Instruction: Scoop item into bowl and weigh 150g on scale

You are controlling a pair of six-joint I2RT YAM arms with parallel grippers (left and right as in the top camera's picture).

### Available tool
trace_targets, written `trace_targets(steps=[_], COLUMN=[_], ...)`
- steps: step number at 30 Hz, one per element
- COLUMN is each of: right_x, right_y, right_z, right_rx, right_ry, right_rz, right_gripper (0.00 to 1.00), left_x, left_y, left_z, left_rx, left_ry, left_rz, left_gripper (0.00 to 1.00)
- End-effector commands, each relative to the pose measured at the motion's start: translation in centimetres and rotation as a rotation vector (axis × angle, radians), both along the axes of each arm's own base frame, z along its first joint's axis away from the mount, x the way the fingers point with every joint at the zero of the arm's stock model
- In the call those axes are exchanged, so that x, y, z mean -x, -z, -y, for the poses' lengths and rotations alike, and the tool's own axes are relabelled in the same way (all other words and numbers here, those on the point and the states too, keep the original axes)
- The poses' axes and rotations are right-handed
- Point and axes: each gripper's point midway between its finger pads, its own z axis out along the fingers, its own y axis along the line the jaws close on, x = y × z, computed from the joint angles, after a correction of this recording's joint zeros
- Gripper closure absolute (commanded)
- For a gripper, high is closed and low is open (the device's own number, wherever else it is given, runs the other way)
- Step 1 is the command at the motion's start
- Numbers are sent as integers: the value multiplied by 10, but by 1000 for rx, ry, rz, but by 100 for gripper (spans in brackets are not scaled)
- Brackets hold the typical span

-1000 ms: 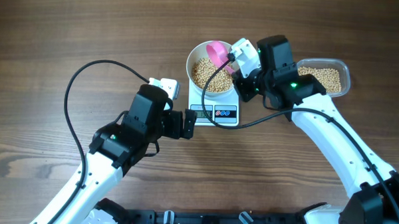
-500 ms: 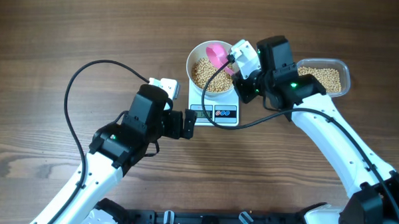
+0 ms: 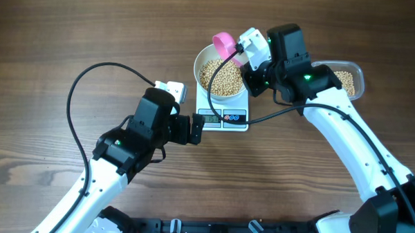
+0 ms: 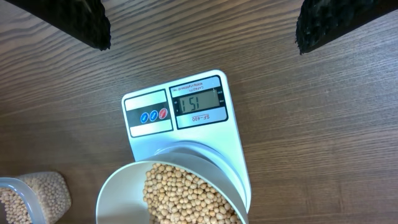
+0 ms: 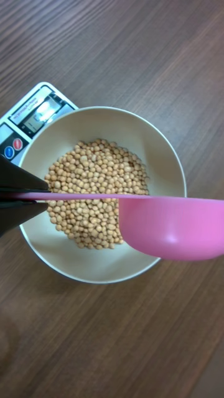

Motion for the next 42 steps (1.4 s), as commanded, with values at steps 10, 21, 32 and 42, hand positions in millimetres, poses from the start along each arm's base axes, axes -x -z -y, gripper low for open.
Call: trace_targets(steps=[10, 21, 32, 42], right_x=[-4, -6, -26, -30], right_y=[-9, -11, -26, 12], right_z=[-5, -6, -4, -1], right_rx=[-32, -40, -64, -8], right_ry=[-2, 2, 64, 86], right_rz=[10, 19, 110, 27], right_gripper=[95, 96, 96, 96], left_x=[-3, -3, -3, -3], left_y=[-1, -1, -1, -1], left_z=[-2, -2, -2, -2], left_rx=[-14, -14, -14, -14], left_ry=[1, 1, 1, 1], left_rz=[12, 12, 12, 12], left_gripper=[0, 0, 0, 0])
